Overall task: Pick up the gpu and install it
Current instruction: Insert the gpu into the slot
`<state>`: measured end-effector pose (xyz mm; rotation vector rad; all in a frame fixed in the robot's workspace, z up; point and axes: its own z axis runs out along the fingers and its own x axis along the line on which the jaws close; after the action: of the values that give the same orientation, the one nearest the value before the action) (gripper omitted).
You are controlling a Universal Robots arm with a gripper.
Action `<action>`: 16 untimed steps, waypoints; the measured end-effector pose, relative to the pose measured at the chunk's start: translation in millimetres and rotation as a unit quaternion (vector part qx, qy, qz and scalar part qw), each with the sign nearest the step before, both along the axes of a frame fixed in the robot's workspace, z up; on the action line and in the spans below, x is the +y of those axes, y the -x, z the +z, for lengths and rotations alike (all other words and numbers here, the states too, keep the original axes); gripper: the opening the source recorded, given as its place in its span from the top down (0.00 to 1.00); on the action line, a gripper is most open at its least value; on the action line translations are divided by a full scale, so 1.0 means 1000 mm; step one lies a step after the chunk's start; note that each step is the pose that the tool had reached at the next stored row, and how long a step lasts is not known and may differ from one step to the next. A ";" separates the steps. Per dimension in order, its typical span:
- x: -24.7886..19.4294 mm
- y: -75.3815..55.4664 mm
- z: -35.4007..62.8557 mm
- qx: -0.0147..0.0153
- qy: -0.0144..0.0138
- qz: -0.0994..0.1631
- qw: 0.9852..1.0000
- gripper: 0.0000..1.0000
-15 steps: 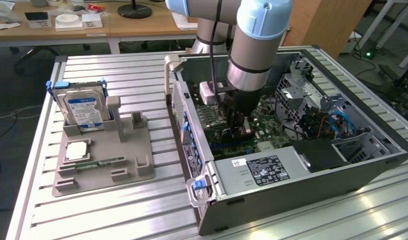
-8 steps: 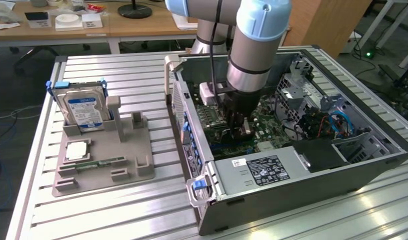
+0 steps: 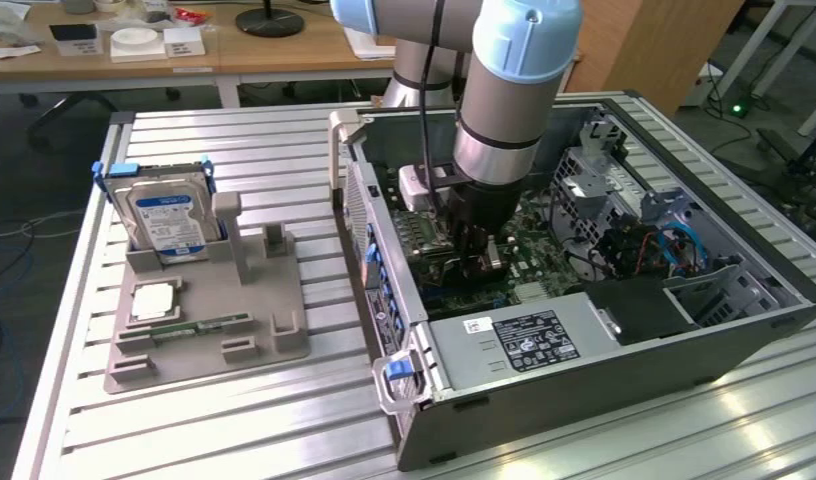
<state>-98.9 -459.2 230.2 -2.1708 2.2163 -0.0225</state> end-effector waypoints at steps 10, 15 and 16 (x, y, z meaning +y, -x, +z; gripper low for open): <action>0.0000 0.000 0.0000 0.000 0.000 0.000 1.000 0.73; 0.0001 0.000 0.0029 -0.001 0.000 0.000 1.000 0.66; 0.0001 0.000 0.0053 -0.001 0.000 0.000 1.000 0.66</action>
<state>-98.9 -459.1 235.4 -2.1697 2.2150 -0.0247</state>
